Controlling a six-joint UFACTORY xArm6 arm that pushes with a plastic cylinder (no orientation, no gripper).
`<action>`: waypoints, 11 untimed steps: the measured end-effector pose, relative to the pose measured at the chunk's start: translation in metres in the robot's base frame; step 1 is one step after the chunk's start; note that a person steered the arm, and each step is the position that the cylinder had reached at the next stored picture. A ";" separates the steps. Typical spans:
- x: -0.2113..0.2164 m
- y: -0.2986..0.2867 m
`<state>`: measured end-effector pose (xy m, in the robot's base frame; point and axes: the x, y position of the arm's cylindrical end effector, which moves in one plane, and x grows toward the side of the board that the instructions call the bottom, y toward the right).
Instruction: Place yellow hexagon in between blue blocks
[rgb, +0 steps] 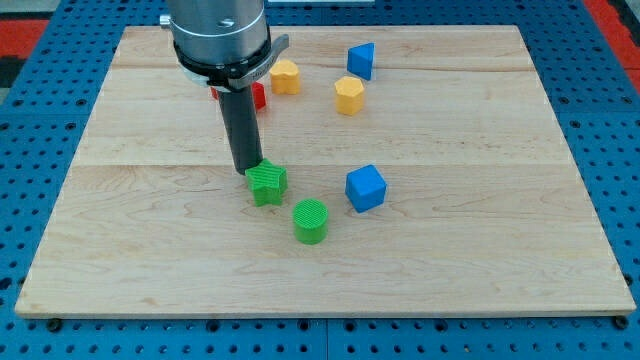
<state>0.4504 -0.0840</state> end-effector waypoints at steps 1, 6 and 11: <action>-0.018 -0.010; -0.140 0.090; -0.098 0.147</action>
